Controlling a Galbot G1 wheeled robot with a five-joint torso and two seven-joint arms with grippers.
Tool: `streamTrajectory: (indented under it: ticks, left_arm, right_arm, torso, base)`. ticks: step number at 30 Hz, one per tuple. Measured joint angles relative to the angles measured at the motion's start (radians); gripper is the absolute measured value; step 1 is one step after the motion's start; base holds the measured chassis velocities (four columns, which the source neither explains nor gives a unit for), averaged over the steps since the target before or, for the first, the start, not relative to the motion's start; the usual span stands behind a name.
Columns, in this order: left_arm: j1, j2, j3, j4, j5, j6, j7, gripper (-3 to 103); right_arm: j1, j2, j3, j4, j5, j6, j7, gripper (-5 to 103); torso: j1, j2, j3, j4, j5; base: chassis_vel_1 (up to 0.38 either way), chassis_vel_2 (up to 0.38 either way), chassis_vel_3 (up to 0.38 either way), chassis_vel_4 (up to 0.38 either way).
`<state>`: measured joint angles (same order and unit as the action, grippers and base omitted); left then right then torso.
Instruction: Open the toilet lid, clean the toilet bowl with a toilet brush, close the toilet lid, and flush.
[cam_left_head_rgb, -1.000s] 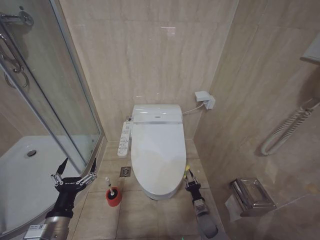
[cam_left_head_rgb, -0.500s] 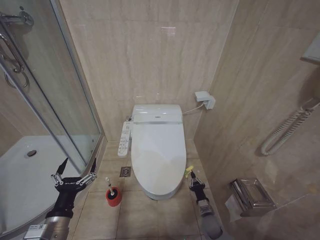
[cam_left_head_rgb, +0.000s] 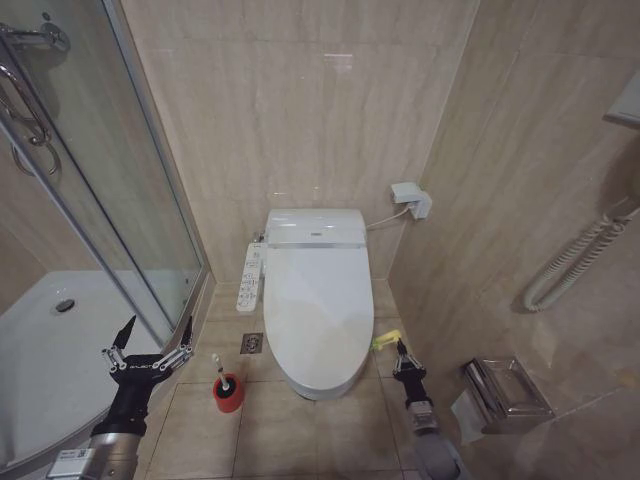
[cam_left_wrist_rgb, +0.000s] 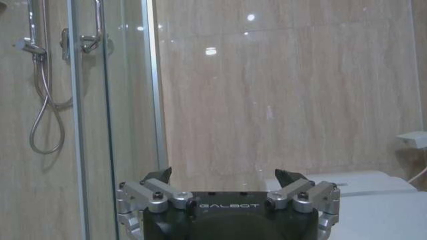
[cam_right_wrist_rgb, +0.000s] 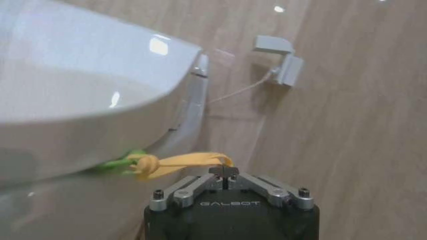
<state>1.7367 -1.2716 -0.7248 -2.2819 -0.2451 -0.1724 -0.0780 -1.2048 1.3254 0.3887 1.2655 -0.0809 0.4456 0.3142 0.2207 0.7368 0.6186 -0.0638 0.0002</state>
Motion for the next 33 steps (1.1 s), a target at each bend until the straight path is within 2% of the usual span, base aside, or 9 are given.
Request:
streamTrajectory:
  ticks: [20,21,22,23,25,28,30,33]
  left_arm:
    - [0.0,0.0,0.0,0.0,0.0,0.0,0.0,100]
    - [0.0,0.0,0.0,0.0,0.0,0.0,0.0,100]
    - [0.0,0.0,0.0,0.0,0.0,0.0,0.0,100]
    - [0.0,0.0,0.0,0.0,0.0,0.0,0.0,100]
    - [0.0,0.0,0.0,0.0,0.0,0.0,0.0,100]
    - [0.0,0.0,0.0,0.0,0.0,0.0,0.0,100]
    - [0.0,0.0,0.0,0.0,0.0,0.0,0.0,100]
    - [0.0,0.0,0.0,0.0,0.0,0.0,0.0,100]
  right_arm:
    - [-0.024,0.012,0.031,0.16,0.206,-0.027,-0.002,0]
    - [-0.017,0.012,0.038,0.169,0.22,-0.027,0.001,0]
    - [-0.01,0.013,0.04,0.179,0.238,-0.03,0.002,0]
    - [-0.01,0.013,0.04,0.179,0.238,-0.03,0.002,0]
    - [-0.005,0.014,0.041,0.187,0.258,-0.037,0.002,0]
    - [0.006,0.014,0.047,0.211,0.282,-0.049,0.002,0]
    - [0.01,0.01,0.048,0.222,0.291,-0.056,0.004,0]
    - [0.009,0.004,0.049,0.226,0.292,-0.057,0.002,0]
  torso:
    - [0.0,0.0,0.0,-0.0002,-0.0001]
    - [0.0,0.0,0.0,-0.0013,-0.0009]
    - [0.0,0.0,0.0,-0.0012,-0.0031]
    - [0.0,0.0,0.0,-0.0012,-0.0031]
    - [0.0,0.0,0.0,-0.0015,0.0001]
    - [0.0,0.0,0.0,-0.0006,-0.0013]
    - [0.0,0.0,0.0,0.0001,-0.0001]
    - [0.0,0.0,0.0,-0.0001,-0.0008]
  base:
    - [0.0,0.0,0.0,0.0]
    - [0.0,0.0,0.0,0.0]
    - [0.0,0.0,0.0,0.0]
    - [0.0,0.0,0.0,0.0]
    - [0.0,0.0,0.0,0.0]
    - [0.0,0.0,0.0,0.0]
    - [0.0,0.0,0.0,0.0]
    - [0.0,0.0,0.0,0.0]
